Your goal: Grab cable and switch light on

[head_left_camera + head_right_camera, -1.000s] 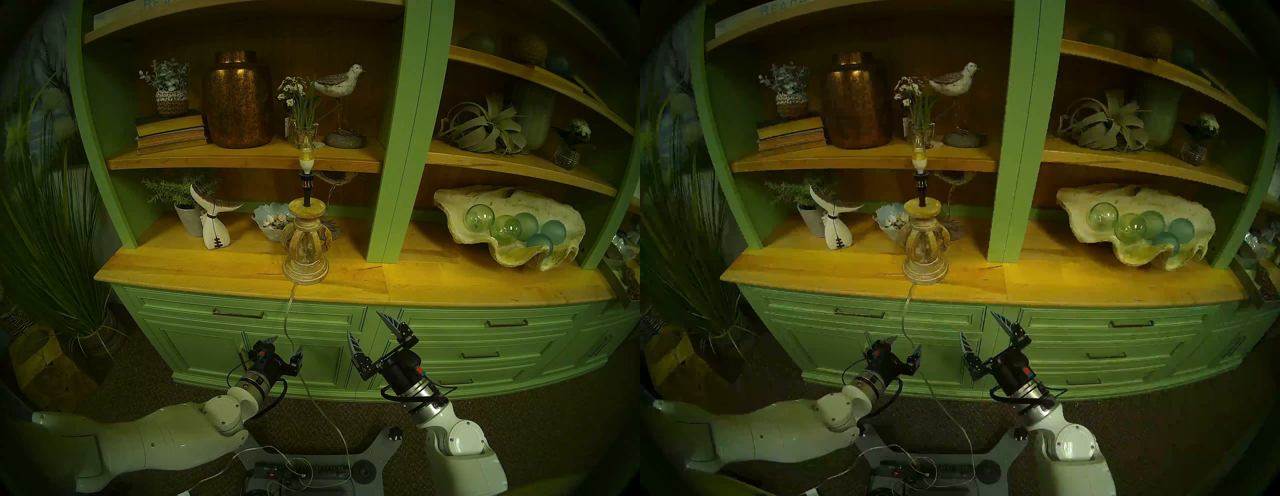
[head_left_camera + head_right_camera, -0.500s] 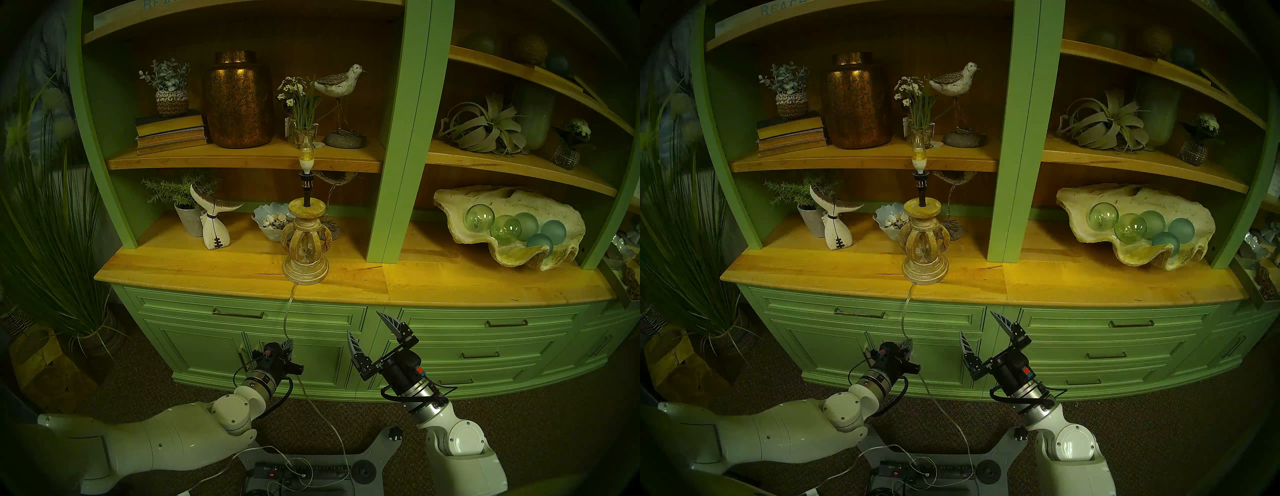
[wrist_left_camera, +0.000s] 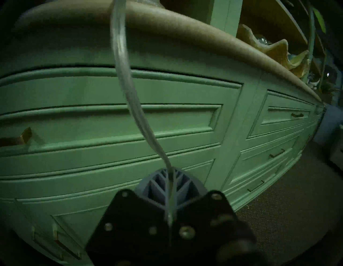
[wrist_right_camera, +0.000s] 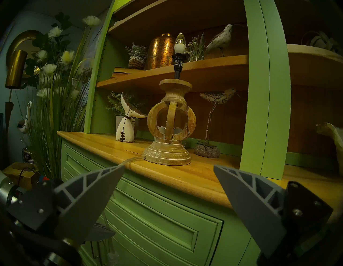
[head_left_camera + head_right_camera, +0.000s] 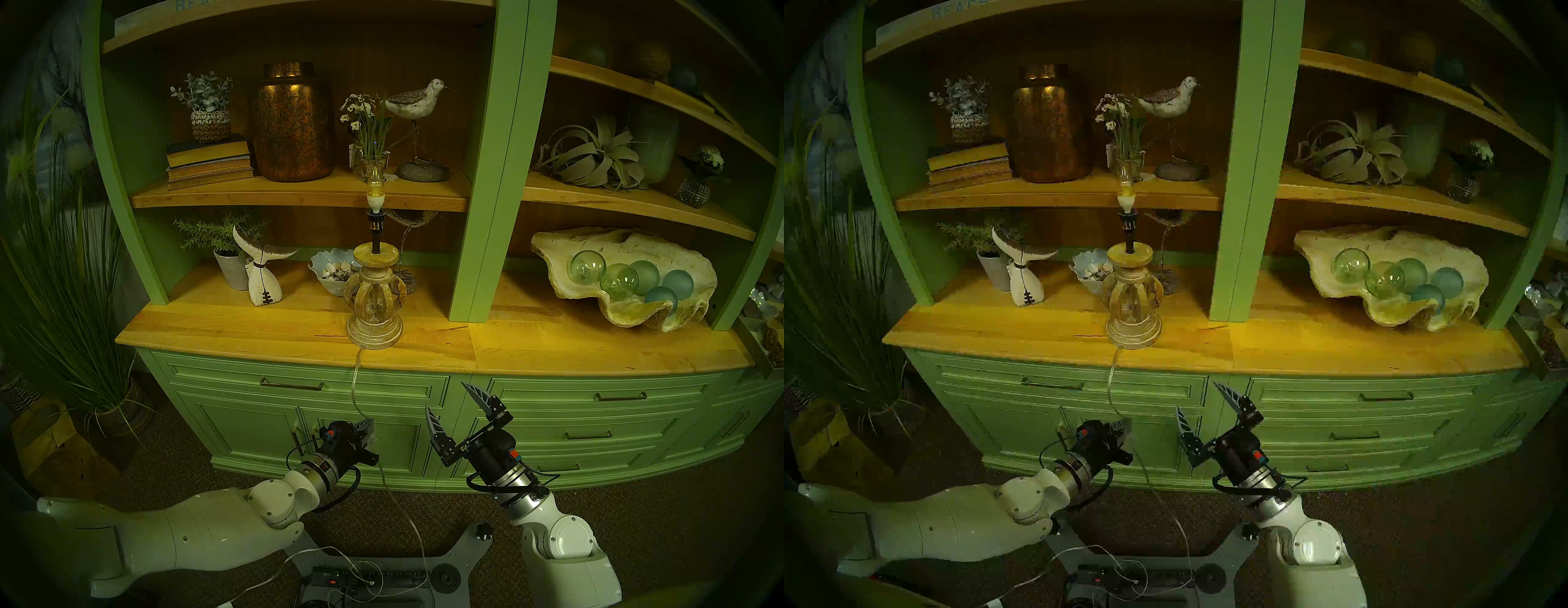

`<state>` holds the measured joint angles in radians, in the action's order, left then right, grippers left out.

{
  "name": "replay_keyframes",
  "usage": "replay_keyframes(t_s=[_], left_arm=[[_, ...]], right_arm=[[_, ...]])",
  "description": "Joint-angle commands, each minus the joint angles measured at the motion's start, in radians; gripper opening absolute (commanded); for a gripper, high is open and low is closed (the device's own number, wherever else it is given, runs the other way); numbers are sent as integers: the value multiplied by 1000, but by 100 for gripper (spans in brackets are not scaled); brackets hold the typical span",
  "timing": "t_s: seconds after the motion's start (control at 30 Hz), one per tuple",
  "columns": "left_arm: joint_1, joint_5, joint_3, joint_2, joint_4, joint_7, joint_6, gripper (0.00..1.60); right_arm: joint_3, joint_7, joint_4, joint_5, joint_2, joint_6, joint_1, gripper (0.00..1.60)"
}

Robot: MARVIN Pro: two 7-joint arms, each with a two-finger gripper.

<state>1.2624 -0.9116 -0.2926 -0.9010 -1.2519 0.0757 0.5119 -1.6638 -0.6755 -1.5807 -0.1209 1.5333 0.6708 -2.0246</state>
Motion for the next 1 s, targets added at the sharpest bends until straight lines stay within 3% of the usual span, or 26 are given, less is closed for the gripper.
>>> replay_keyframes(t_s=[0.0,0.2,0.23,0.97], left_arm=[[-86,-38,-47,71,35,-127,38,0],[-110,-89,-81,108,89,-252,55,0],[-115,-84,-75,111,90,-240,56,0],[-150,-258,-109,142,184,-616,73,0]], right_arm=[[2,-2,-24,-1,-1,6,12,160],[2,-2,-22,-1,-1,7,13,160],[2,-2,-21,-2,-1,7,13,160],[2,-2,-21,-2,-1,8,13,160]])
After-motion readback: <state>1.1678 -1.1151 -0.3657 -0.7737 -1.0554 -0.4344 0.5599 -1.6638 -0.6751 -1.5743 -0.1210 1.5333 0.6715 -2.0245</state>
